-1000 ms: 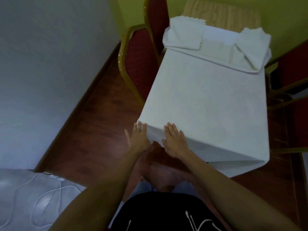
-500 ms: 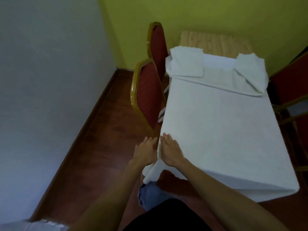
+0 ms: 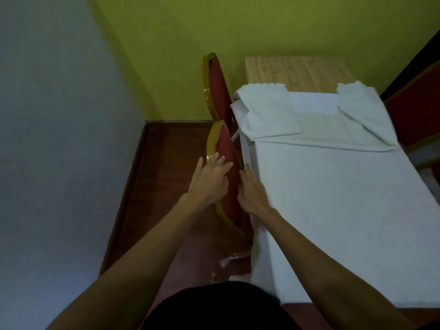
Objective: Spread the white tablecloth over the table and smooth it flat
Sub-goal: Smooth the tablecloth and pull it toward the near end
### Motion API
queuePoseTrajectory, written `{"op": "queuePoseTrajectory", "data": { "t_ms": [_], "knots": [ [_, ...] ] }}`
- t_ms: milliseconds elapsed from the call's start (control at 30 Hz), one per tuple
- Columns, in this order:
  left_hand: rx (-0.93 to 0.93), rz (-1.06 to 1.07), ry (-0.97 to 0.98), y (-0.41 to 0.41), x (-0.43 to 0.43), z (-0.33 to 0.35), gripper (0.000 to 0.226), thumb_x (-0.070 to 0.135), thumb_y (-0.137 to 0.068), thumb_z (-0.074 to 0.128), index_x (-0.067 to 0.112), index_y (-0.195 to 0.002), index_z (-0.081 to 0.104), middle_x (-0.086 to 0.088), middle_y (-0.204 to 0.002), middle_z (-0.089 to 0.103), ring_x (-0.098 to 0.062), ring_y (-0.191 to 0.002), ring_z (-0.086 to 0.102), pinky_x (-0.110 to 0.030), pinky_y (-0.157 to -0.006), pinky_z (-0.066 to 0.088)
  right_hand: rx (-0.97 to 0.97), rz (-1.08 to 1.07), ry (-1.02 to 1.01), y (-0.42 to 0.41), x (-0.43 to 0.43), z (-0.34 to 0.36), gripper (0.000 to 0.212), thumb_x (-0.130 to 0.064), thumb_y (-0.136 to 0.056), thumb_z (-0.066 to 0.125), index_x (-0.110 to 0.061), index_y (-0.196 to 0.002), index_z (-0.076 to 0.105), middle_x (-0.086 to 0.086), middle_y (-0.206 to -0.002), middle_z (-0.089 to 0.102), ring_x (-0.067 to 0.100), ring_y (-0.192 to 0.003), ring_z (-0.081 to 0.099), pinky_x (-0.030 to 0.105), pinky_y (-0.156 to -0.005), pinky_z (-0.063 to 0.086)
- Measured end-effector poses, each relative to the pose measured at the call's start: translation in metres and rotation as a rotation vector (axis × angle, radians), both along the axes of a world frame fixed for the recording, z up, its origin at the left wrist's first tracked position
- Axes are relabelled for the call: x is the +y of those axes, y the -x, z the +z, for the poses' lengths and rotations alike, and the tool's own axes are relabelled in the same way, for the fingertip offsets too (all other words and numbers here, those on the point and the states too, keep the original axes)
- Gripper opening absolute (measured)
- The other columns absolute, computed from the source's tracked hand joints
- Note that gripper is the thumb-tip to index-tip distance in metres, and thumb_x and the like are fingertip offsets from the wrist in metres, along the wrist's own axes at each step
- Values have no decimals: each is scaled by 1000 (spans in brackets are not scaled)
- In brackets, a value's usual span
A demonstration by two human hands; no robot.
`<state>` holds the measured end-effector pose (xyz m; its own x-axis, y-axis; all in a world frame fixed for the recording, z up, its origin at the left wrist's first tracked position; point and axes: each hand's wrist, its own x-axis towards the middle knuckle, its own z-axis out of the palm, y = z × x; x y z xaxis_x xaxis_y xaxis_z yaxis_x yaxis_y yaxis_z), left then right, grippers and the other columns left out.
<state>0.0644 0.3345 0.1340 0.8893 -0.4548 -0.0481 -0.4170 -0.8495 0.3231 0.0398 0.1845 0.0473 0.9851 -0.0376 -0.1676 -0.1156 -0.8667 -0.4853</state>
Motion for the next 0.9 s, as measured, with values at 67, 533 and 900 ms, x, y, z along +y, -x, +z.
{"op": "queuePoseTrajectory", "data": {
  "t_ms": [67, 533, 900],
  "knots": [
    [12, -48, -1, -32, 6, 1, 55, 15, -93, 46, 22, -148, 41, -2, -160, 31, -16, -152, 12, -52, -121, 7, -6, -28, -17, -26, 5, 4, 56, -27, -97, 31, -9, -149, 38, 13, -154, 40, 31, -143, 36, 51, -114, 36],
    [125, -440, 32, -278, 18, -14, 48, 22, -97, 46, 25, -145, 45, -5, -158, 33, -25, -151, 13, -59, -116, 18, -6, -493, -184, -196, 35, 11, 42, -22, -99, 46, -9, -138, 52, 13, -139, 58, 29, -127, 54, 38, -105, 43],
    [199, -807, 11, -416, -55, -22, 45, 18, -98, 44, 20, -144, 48, -10, -157, 35, -27, -151, 16, -53, -118, 23, 12, -850, -160, -298, -19, 6, 49, -29, -102, 51, -7, -146, 45, 13, -160, 32, 25, -149, 27, 36, -118, 22]
  ]
}}
